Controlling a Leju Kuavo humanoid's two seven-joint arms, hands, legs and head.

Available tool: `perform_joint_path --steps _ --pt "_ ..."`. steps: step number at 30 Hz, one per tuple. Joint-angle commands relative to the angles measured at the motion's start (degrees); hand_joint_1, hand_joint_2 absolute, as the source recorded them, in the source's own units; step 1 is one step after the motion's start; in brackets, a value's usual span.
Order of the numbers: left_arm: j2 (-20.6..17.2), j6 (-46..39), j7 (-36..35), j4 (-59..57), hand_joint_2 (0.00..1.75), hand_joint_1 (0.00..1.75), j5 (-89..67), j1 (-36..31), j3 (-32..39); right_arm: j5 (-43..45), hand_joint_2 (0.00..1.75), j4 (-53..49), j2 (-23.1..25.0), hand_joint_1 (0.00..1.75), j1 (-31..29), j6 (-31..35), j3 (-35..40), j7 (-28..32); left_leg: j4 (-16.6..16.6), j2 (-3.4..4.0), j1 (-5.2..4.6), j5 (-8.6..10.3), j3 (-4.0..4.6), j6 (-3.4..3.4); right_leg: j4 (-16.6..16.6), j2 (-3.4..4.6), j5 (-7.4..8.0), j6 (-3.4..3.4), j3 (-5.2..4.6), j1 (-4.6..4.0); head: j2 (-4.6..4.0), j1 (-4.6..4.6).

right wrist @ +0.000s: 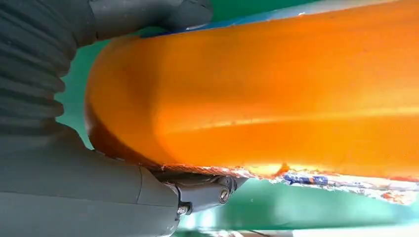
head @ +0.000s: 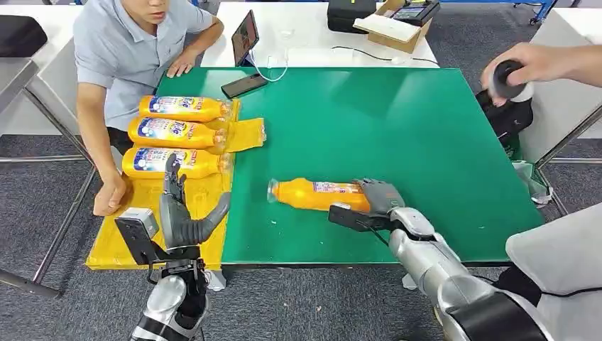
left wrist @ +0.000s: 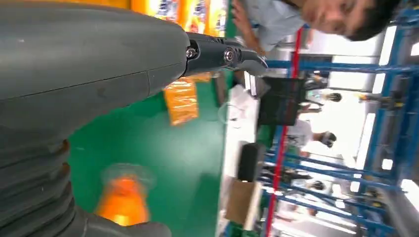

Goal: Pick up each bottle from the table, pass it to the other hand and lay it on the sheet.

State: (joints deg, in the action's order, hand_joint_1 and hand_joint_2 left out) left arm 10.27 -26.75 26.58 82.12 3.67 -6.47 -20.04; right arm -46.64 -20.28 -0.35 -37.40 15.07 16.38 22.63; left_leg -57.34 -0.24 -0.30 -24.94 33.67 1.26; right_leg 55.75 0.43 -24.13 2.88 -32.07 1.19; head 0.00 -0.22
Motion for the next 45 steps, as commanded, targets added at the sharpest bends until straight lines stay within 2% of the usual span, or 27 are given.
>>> perform_joint_path --steps 1,4,5,9,13,18,28,40,41,42,43,45 --pt "-0.5 0.7 -0.8 -7.1 1.75 0.00 0.5 4.2 -0.9 11.7 1.75 -6.8 6.6 1.75 8.4 5.6 -13.5 10.7 0.2 0.09 0.08 0.00 -0.22 -0.12 -0.2 0.04 0.02 -0.17 0.19 -0.10 0.00 0.00" --pt "-0.4 0.8 -0.5 -7.0 1.75 0.00 0.6 4.7 -1.0 11.8 1.75 -7.1 6.9 1.75 8.6 5.8 -13.4 10.8 0.2 0.09 0.10 0.01 -0.22 -0.14 -0.2 0.03 0.03 -0.19 0.19 -0.12 0.00 0.00" --pt "-3.2 0.0 0.6 -7.7 1.75 0.00 5.1 8.1 -3.3 27.7 1.75 -27.6 10.8 1.75 19.1 5.7 -13.3 13.3 0.1 0.07 0.07 -0.01 -0.18 -0.11 -0.2 0.03 0.01 -0.14 0.15 -0.08 0.00 -0.04" --pt "-5.0 2.0 0.7 -7.4 1.75 0.00 8.5 9.9 -6.8 31.6 1.75 -38.4 10.2 1.75 25.5 7.3 -6.8 10.6 0.1 -0.10 0.09 -0.04 0.28 -0.08 -0.1 -0.04 -0.09 -0.11 -0.23 -0.08 0.00 -0.02" --pt "-5.9 4.1 1.9 -4.6 1.75 0.00 9.1 9.8 -9.8 28.4 1.75 -37.7 9.0 1.69 26.1 7.2 -0.5 10.1 0.0 -0.15 0.13 -0.12 0.57 -0.10 0.0 -0.08 -0.16 -0.15 -0.48 -0.12 0.00 -0.04" --pt "-7.2 7.3 2.5 -2.3 1.75 0.00 6.4 8.7 -13.0 27.8 1.75 -33.5 10.2 1.73 24.8 6.2 5.8 10.9 0.0 -0.08 0.11 -0.09 0.76 -0.11 0.0 0.00 -0.11 -0.17 -0.67 -0.09 0.00 0.00" --pt "-5.7 11.2 2.8 -1.4 1.75 0.00 7.6 7.3 -12.7 23.8 1.75 -26.7 12.0 1.75 23.1 5.7 17.1 12.4 0.0 -0.13 0.16 -0.08 0.73 -0.12 0.0 -0.06 -0.12 -0.18 -0.63 -0.14 0.00 -0.02" --pt "-6.0 17.2 2.6 -2.2 1.75 0.00 7.7 6.0 -14.8 23.3 1.75 -21.0 13.3 1.75 19.6 6.7 21.5 13.9 0.0 -0.18 0.09 -0.01 0.83 -0.09 0.0 -0.09 -0.08 -0.13 -0.74 -0.06 0.00 0.00" --pt "-6.0 17.2 2.6 -2.2 1.75 0.00 7.7 6.0 -14.8 23.3 1.75 -21.0 13.3 1.75 19.6 6.7 21.5 13.9 0.0 -0.15 0.19 -0.11 0.64 -0.17 0.0 -0.11 -0.16 -0.26 -0.53 -0.17 0.00 0.00" --pt "-5.8 17.2 2.2 -2.7 1.75 0.49 8.1 5.9 -14.5 23.2 1.75 -20.9 13.4 1.75 19.6 7.2 21.7 14.0 0.0 -0.14 0.20 -0.12 0.61 -0.19 0.0 -0.10 -0.17 -0.28 -0.50 -0.19 0.00 0.00" --pt "-5.6 17.4 1.6 -3.1 1.75 1.75 8.6 5.7 -14.2 23.4 1.75 -20.8 13.6 1.75 19.6 7.3 21.9 14.1 0.0 -0.14 0.18 -0.11 0.66 -0.17 0.0 -0.10 -0.16 -0.25 -0.56 -0.17 0.00 0.00" --pt "-5.3 17.7 0.8 -3.7 1.75 1.75 9.8 5.6 -13.6 23.5 1.75 -20.8 13.8 1.75 19.6 7.7 22.2 14.1 0.0 -0.18 0.19 -0.11 0.61 -0.16 0.0 -0.14 -0.17 -0.24 -0.49 -0.17 0.00 0.00"
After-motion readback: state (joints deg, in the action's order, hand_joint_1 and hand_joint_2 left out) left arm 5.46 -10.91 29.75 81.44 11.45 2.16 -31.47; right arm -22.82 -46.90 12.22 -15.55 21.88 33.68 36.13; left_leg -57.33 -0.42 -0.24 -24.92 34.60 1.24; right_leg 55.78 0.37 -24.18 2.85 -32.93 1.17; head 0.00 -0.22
